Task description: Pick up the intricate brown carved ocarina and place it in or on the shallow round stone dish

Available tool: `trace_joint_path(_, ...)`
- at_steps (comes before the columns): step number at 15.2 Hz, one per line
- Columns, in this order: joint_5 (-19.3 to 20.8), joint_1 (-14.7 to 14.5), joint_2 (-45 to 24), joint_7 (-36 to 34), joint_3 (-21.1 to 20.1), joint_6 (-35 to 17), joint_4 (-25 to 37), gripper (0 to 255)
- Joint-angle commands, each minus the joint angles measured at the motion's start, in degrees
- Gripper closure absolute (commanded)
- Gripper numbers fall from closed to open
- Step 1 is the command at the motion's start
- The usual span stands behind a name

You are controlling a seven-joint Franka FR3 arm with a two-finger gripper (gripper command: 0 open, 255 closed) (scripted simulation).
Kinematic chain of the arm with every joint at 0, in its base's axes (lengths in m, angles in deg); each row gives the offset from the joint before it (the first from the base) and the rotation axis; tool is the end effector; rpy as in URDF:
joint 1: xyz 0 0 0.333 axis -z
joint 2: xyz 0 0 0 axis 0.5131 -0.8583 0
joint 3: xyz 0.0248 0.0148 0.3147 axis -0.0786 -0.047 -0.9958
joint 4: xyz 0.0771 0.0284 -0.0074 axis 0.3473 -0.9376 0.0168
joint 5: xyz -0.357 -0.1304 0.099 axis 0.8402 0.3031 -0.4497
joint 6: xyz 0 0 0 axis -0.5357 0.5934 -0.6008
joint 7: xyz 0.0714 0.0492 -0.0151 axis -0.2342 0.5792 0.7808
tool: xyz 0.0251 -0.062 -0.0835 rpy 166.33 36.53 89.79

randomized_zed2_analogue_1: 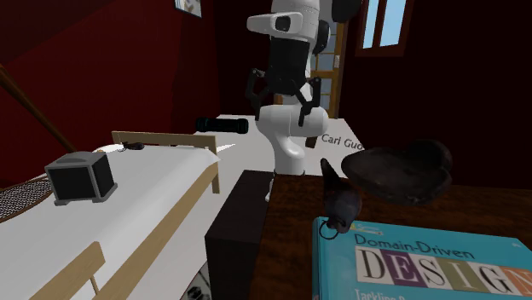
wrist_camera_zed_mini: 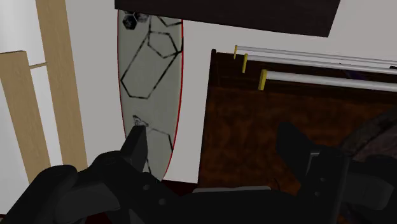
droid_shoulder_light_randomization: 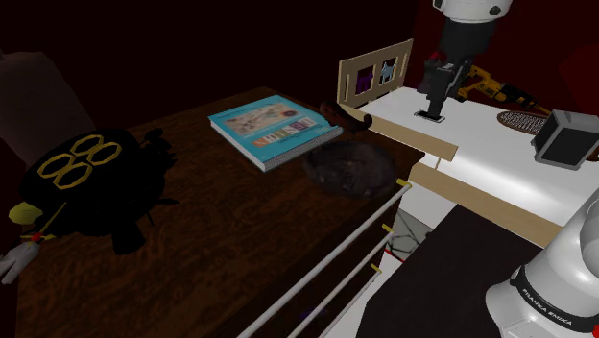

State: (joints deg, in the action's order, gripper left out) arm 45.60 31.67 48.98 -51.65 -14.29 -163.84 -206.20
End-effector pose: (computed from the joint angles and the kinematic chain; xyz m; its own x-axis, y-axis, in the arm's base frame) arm 0.3210 0.0136 0.5693 0.9922 0.1235 0.0172 0.1205 -0.9851 0.1229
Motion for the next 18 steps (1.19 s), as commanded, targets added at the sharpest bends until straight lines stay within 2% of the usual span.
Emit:
trace_joint_path(1,0.0,0.0,0.0,0.0,0.0,0.0,0.0,0)
trace_joint_path(9,-0.7,-0.6,-14.9,-8.3,-6.8,-7.6,8.8,0)
trace_joint_path(16,2.2,-0.4,-29.1,-16.1,-12.2,-11.1,20.1,0)
trace_joint_path(18,2.5,-0.4,-29.7,-16.4,-12.3,-11.9,19.9,0)
